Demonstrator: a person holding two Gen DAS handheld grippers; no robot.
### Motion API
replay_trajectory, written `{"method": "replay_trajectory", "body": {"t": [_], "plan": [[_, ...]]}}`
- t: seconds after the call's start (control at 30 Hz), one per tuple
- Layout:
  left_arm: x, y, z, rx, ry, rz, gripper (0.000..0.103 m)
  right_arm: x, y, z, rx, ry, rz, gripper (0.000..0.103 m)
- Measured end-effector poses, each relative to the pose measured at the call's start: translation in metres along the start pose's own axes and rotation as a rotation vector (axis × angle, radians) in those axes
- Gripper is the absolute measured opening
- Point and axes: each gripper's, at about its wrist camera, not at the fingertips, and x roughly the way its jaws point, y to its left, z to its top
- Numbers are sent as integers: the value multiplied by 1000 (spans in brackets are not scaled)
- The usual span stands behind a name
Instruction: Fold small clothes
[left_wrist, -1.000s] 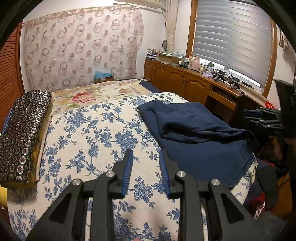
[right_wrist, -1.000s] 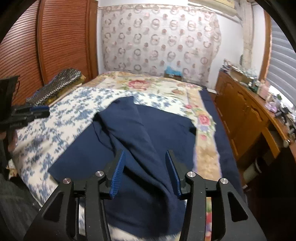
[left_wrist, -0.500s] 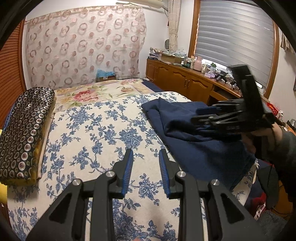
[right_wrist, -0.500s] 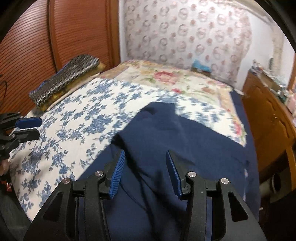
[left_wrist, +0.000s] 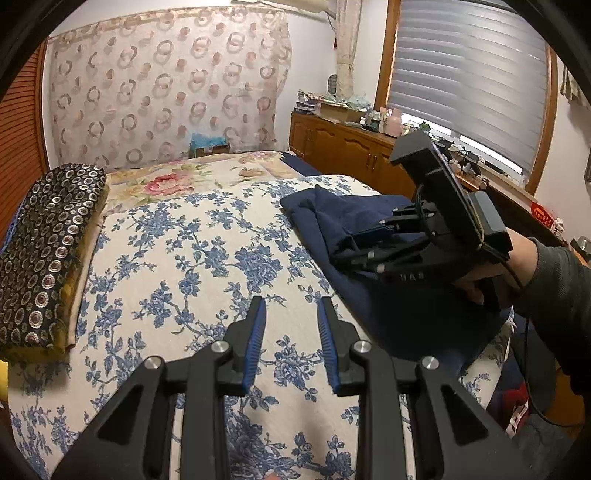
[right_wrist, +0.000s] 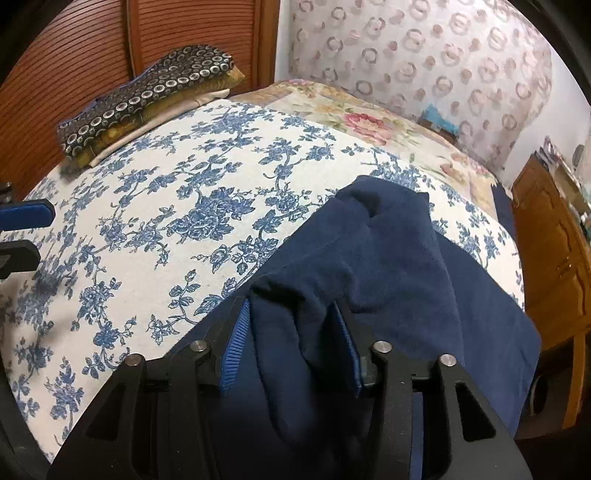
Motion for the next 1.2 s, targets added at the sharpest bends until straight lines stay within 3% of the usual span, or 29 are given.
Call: {"method": "replay_trajectory", "body": {"t": [0.1, 0.23, 0.37, 0.53, 0.6, 0.73, 0.77, 0.9, 0.97, 1.2], "plan": [[1, -1, -1, 5, 3, -2, 26, -11, -11, -2, 52, -50, 20, 7], [2, -1, -1, 5, 7, -7, 26, -45, -37, 0, 161, -171, 46, 6], [3, -3, -2, 10, 9, -13, 26, -76, -72, 5, 223, -244, -44, 3], [5, -7, -4, 19, 16, -26, 26, -99, -131, 5, 313, -259, -143, 2], [6, -8, -4, 22, 19, -30, 26, -101, -144, 1, 337, -253, -145, 2], [8, -10, -5, 25, 22, -33, 26, -97, -124, -4, 272, -237, -116, 2], [8, -10, -5, 24, 23, -32, 26, -94, -118, -4, 257, -235, -104, 3], [8, -10, -5, 25, 24, -30, 26, -73, -84, -1, 185, -205, -52, 33], [8, -9, -5, 24, 25, -29, 26, -61, -65, 1, 154, -185, -27, 43], [7, -8, -6, 23, 27, -30, 26, -25, -15, 9, 54, -101, 43, 48]]}}
